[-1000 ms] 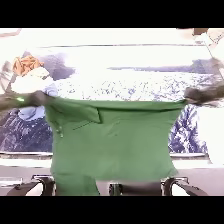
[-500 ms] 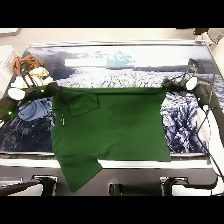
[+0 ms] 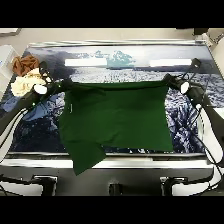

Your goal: Fold the clothes and pants, and hang the long-sleeved shirts on hangers.

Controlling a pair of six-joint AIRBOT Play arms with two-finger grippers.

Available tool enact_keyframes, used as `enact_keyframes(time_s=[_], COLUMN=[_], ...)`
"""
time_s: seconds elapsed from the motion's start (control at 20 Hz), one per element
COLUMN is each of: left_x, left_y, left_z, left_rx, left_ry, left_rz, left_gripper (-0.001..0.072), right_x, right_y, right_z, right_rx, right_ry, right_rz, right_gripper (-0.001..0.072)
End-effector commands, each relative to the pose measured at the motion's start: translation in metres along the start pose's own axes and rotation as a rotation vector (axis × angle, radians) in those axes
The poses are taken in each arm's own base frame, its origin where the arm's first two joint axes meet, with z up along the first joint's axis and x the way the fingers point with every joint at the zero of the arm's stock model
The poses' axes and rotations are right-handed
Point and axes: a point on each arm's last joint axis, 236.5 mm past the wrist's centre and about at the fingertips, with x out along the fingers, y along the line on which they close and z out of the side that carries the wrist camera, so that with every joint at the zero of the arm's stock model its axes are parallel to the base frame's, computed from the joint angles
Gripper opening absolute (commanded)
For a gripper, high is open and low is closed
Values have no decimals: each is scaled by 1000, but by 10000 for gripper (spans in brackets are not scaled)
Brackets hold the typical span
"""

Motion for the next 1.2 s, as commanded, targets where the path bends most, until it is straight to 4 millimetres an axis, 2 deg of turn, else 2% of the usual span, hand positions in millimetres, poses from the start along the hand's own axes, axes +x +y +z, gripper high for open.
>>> enact_keyframes(time_s=[0.0, 0.1, 0.2, 0.3, 0.35, 0.4, 0.5, 0.6, 0.85, 1.15], left_x=[8, -8, -42, -80, -96, -104, -105, -105, -104, -102], left_y=[-3, 3, 9, 18, 26, 35, 47, 52, 59, 67], left_z=[-5, -11, -22, -54, -76, -96, -131, -154, -162, -168], left_rx=[-9, -18, -23, -14, -13, -11, -63, -83, -85, -125], left_ry=[26, 109, 241, 441, 556, 637, 727, 782, 797, 811], left_rz=[-13, -27, -51, -59, -42, -14, 21, 29, 70, 109], left_gripper=[29, 29, 29, 29, 29, 29, 29, 29, 29, 33], right_x=[1, -9, -36, -74, -91, -99, -100, -97, -96, -97], right_y=[-20, -30, -37, -50, -57, -59, -65, -74, -83, -86], right_z=[-10, -24, -36, -57, -71, -86, -111, -126, -155, -158], right_rx=[55, 23, -45, -130, -154, -143, -157, -171, -144, -150], right_ry=[54, 142, 250, 402, 487, 558, 654, 713, 833, 846], right_rz=[-48, -91, -128, -177, -209, -218, -216, -236, -256, -266], right_gripper=[36, 36, 36, 36, 37, 37, 37, 37, 37, 39])
